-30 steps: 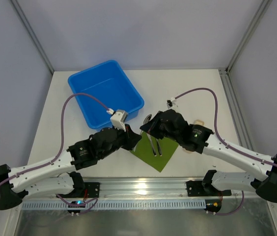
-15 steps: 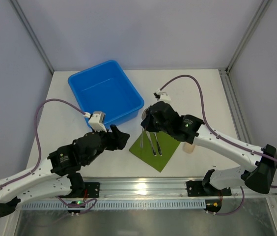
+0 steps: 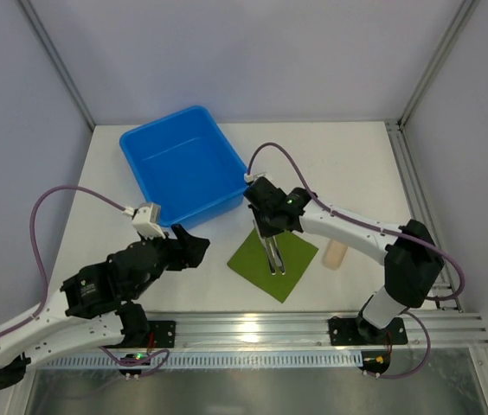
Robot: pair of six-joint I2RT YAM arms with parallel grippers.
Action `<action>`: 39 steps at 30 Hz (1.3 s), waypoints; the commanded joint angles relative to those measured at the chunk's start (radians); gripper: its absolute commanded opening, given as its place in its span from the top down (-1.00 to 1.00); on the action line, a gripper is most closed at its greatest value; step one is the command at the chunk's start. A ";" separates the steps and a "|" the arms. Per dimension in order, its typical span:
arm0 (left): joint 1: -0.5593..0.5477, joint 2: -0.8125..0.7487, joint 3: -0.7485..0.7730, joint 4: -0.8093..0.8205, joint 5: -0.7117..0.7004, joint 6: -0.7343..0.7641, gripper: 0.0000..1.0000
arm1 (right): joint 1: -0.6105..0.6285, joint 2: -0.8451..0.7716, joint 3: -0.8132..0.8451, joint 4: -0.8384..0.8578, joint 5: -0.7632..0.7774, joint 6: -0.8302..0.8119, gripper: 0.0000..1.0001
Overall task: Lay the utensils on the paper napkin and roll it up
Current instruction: Place the utensils on the napkin.
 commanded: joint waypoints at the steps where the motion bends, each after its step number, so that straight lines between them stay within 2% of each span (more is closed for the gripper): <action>1: 0.000 -0.010 0.015 -0.010 -0.032 -0.017 -0.55 | -0.015 0.052 0.048 -0.020 -0.014 -0.092 0.92; 7: 0.000 -0.007 0.012 -0.006 -0.025 -0.013 -0.57 | -0.024 0.152 0.062 0.015 -0.007 -0.077 0.92; 12: -0.001 -0.013 0.001 -0.004 -0.023 -0.017 -0.57 | -0.026 0.192 0.068 0.032 0.055 0.000 0.92; 17: -0.001 -0.016 -0.002 -0.004 -0.019 -0.020 -0.58 | -0.026 0.226 0.059 0.052 0.051 0.002 0.93; 24: -0.001 -0.008 -0.006 0.005 -0.002 -0.026 -0.58 | -0.029 0.250 0.057 0.054 0.097 0.035 0.93; 39: -0.001 -0.001 -0.007 0.011 0.015 -0.033 -0.60 | -0.036 0.264 0.016 0.086 0.089 0.049 0.92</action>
